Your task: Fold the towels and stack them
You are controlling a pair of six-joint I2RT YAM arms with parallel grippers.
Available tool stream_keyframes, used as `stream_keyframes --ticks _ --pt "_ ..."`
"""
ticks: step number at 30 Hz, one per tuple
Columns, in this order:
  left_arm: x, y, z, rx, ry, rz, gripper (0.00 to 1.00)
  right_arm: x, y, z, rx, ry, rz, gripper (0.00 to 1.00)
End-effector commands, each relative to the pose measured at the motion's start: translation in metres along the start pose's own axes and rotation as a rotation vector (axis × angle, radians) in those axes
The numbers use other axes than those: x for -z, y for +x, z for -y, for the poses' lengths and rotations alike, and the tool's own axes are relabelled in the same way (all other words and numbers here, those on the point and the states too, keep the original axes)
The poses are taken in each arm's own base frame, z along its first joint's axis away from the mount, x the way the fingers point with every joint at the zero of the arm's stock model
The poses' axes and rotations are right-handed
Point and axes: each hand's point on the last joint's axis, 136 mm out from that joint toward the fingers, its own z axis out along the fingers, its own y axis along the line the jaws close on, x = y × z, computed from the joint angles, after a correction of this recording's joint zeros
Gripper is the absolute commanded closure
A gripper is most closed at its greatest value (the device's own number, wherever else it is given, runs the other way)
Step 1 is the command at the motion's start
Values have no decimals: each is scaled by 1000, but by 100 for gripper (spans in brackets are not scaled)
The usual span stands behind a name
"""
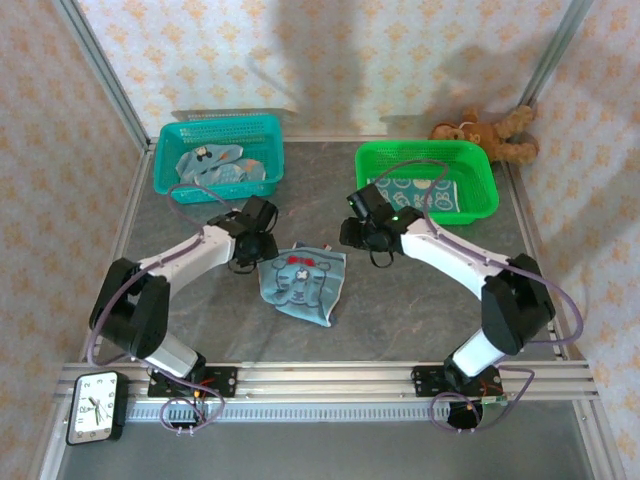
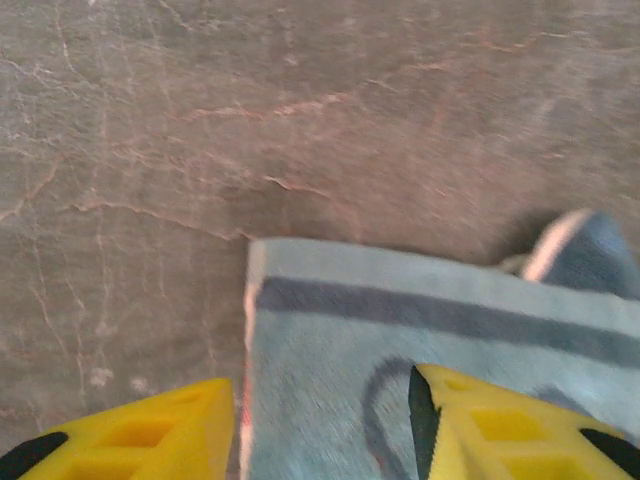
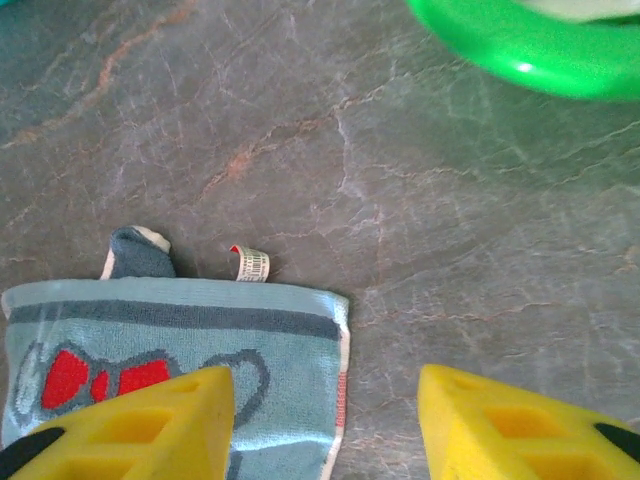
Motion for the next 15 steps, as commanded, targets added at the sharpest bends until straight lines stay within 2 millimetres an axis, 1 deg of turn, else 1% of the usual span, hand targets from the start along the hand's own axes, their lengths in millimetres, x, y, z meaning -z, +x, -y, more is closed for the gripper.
stream_keyframes --ticks 1,3,4,9,15 --pt "-15 -16 -9 -17 -54 25 54 -14 0 -8 -25 1 2 52" --pt "-24 -19 -13 -23 -78 10 56 -22 5 -6 -25 14 -17 57" --pt "-28 -20 -13 -24 -86 -1 57 -26 7 -6 -24 20 -26 57" --pt "-41 -25 -11 -27 -90 -5 57 -33 11 -4 -16 36 -40 55" --pt "-47 -21 -6 -18 -70 -28 57 -38 11 -3 -7 47 -49 55"
